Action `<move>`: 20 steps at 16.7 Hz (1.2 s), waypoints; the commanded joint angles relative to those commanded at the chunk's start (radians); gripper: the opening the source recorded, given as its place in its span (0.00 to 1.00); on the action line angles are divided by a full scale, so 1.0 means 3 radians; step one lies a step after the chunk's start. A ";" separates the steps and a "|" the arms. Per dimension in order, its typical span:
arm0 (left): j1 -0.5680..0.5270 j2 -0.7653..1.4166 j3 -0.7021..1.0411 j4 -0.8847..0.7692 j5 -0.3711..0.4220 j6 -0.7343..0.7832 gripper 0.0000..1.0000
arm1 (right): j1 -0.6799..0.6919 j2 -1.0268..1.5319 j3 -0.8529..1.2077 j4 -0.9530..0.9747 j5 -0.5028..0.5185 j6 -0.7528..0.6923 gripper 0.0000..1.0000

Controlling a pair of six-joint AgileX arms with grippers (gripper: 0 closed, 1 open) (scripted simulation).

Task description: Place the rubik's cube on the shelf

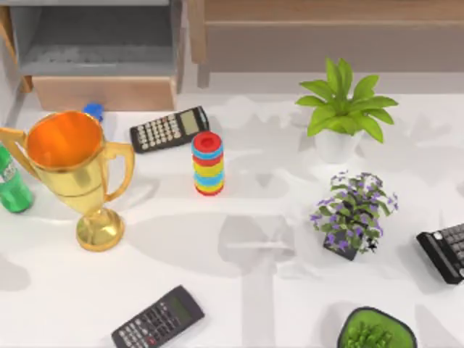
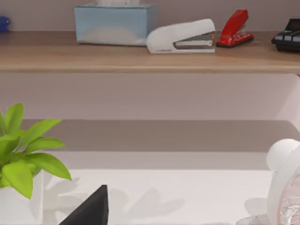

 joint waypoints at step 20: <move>0.0038 0.0258 0.4041 -0.5446 -0.1462 -0.2155 1.00 | 0.0000 0.0000 0.0000 0.0000 0.0000 0.0000 1.00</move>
